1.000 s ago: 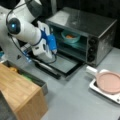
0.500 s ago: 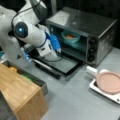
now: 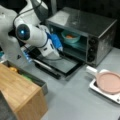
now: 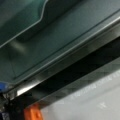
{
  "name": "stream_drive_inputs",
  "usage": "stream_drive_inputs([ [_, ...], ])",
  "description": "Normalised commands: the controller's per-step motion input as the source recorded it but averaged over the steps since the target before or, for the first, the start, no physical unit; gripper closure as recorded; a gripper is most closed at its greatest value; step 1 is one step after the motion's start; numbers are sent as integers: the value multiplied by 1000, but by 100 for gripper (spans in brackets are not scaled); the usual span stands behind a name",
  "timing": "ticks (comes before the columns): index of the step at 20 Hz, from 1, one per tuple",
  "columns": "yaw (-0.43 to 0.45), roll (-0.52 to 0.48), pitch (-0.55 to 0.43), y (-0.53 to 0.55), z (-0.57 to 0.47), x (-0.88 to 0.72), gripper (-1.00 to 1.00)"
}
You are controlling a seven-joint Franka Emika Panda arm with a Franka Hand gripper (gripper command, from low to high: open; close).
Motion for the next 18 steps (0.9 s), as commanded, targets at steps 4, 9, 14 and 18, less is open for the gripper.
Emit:
stream_drive_inputs([
  [4,93,255,30,191,-80,139,-100],
  [9,75,203,-8,152,-93,164,-100],
  [14,45,163,-45,81,-104,185,-100],
  [18,41,150,-76,101,-151,151,-100],
])
